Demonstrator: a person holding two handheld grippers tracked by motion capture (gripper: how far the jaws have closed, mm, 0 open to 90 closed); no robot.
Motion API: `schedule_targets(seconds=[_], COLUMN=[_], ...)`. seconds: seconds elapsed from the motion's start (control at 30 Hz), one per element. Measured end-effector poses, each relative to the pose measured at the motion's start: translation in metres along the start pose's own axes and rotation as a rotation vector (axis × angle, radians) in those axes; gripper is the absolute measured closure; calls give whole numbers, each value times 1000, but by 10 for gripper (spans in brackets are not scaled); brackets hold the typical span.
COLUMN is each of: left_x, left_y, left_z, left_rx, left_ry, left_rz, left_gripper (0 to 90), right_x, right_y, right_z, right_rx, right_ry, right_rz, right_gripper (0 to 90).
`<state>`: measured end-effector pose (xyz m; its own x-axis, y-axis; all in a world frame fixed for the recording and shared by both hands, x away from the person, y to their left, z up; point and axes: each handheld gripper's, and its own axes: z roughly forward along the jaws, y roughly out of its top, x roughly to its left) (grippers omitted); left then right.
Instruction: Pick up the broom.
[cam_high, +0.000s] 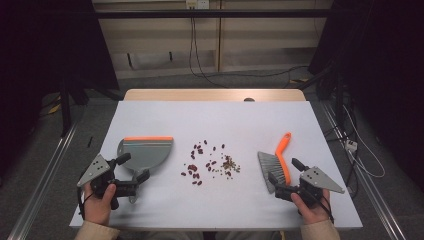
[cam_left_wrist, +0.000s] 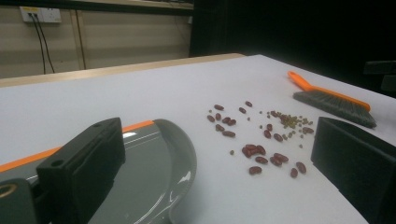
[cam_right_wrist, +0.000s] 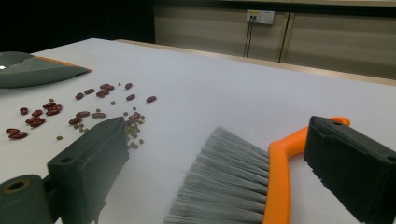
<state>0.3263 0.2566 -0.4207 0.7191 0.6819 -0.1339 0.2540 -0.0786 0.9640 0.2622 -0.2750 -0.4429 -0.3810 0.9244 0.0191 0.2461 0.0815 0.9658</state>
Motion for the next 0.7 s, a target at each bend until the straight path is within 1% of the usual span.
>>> schedule_targets(seconds=[0.37, 0.43, 0.57, 0.63, 0.7], left_x=[0, 0, 0, 0, 0], left_y=[0, 0, 0, 0, 0], left_z=[0, 0, 0, 0, 0], left_rx=[3, 1, 2, 3, 3], left_ry=[0, 0, -3, -3, -1], left_rz=[0, -2, 3, 3, 3], left_gripper=[28, 28, 28, 28, 28], right_x=[-3, -6, -9, -11, -12], right_y=[2, 4, 7, 9, 10], right_z=[2, 3, 6, 9, 13], right_rx=[-4, -5, -4, 10, 28], right_ry=[-10, -27, -37, -50, -61], right_rz=[1, 2, 9, 2, 8], right_gripper=[63, 48, 45, 42, 42])
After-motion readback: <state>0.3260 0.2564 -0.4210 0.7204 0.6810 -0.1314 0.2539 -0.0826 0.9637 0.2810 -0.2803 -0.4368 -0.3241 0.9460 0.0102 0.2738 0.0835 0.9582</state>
